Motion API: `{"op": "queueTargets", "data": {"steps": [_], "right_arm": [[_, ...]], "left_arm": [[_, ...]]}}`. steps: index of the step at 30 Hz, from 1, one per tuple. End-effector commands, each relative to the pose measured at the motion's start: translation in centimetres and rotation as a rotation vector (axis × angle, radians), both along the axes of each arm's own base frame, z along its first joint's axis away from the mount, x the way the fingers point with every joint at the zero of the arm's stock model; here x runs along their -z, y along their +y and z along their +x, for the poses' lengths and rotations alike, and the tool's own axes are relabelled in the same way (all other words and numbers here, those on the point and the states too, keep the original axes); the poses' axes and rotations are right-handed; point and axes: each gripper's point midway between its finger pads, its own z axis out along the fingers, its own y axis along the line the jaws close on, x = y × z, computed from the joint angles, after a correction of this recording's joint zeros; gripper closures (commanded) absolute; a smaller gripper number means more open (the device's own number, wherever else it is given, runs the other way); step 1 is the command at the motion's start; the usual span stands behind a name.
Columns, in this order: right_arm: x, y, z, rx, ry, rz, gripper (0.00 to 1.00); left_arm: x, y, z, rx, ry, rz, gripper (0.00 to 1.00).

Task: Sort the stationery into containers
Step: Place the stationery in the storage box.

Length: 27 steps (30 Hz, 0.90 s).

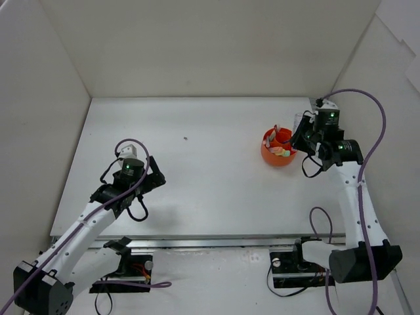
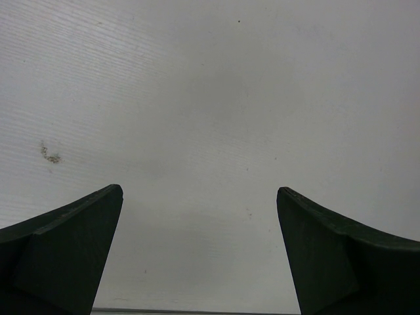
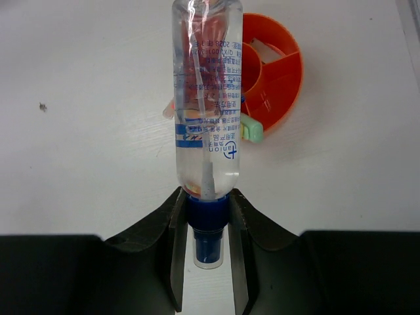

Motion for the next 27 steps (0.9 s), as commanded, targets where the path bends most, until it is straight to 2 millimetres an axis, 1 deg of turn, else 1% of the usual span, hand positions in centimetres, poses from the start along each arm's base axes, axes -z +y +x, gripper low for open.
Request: {"op": "queueTargets", "data": {"steps": [1, 2, 5, 6, 7, 9, 10, 11, 12, 13, 14, 15, 16, 18, 20, 23, 27], "right_arm": [[-1.5, -0.6, 1.4, 0.011, 0.0, 0.182, 1.0], [-1.5, -0.7, 1.6, 0.021, 0.006, 0.22, 1.0], [-0.6, -1.7, 2.0, 0.083, 0.048, 0.332, 1.0], [-0.1, -2.6, 2.3, 0.107, 0.065, 0.365, 1.0], [-0.5, -1.7, 2.3, 0.065, 0.073, 0.437, 1.0], [-0.4, -1.6, 2.3, 0.037, 0.096, 0.518, 1.0], [-0.3, -1.8, 2.4, 0.032, 0.117, 0.601, 1.0], [-0.2, -2.0, 2.5, 0.032, 0.128, 0.645, 1.0], [0.2, -3.0, 2.9, 0.059, 0.141, 0.699, 1.0], [0.0, -2.5, 2.7, 0.024, 0.158, 0.772, 1.0], [0.0, -2.6, 2.7, 0.012, 0.163, 0.811, 1.0], [0.4, -3.4, 2.9, 0.026, 0.167, 0.842, 1.0], [0.5, -3.5, 2.8, 0.031, 0.172, 0.871, 1.0], [0.9, -4.6, 3.0, 0.076, 0.153, 0.891, 1.0], [0.8, -4.9, 3.1, 0.072, 0.144, 0.916, 1.0], [0.8, -4.3, 3.4, 0.03, 0.156, 0.99, 1.0], [1.3, -4.5, 4.1, 0.047, 0.159, 1.025, 1.0]], "left_arm": [[-3.1, -1.5, 2.5, 0.012, -0.08, -0.049, 0.0], [-3.0, -1.6, 2.6, 0.016, -0.073, -0.048, 0.0], [-3.3, -2.0, 3.3, 0.027, -0.068, -0.041, 0.0], [-3.4, -2.1, 3.5, 0.03, -0.071, -0.041, 0.0], [-3.3, -2.2, 3.7, 0.031, -0.067, -0.04, 0.0], [-3.5, -2.4, 3.9, 0.035, -0.073, -0.043, 0.0], [-3.3, -2.5, 4.1, 0.036, -0.068, -0.042, 0.0], [-3.2, -2.6, 4.2, 0.04, -0.069, -0.046, 0.0], [-3.2, -2.7, 4.2, 0.039, -0.07, -0.048, 0.0], [-3.1, -2.7, 4.4, 0.037, -0.065, -0.048, 0.0], [-3.0, -2.8, 4.4, 0.038, -0.064, -0.048, 0.0], [-3.1, -2.8, 4.6, 0.037, -0.067, -0.049, 0.0], [-2.8, -2.8, 4.7, 0.036, -0.059, -0.043, 0.0], [-3.1, -3.1, 5.1, 0.04, -0.064, -0.046, 0.0], [-2.8, -3.2, 5.4, 0.042, -0.051, -0.038, 0.0], [-2.7, -3.6, 5.9, 0.053, -0.043, -0.041, 0.0], [-2.7, -3.9, 6.4, 0.061, -0.034, -0.034, 0.0]]}}
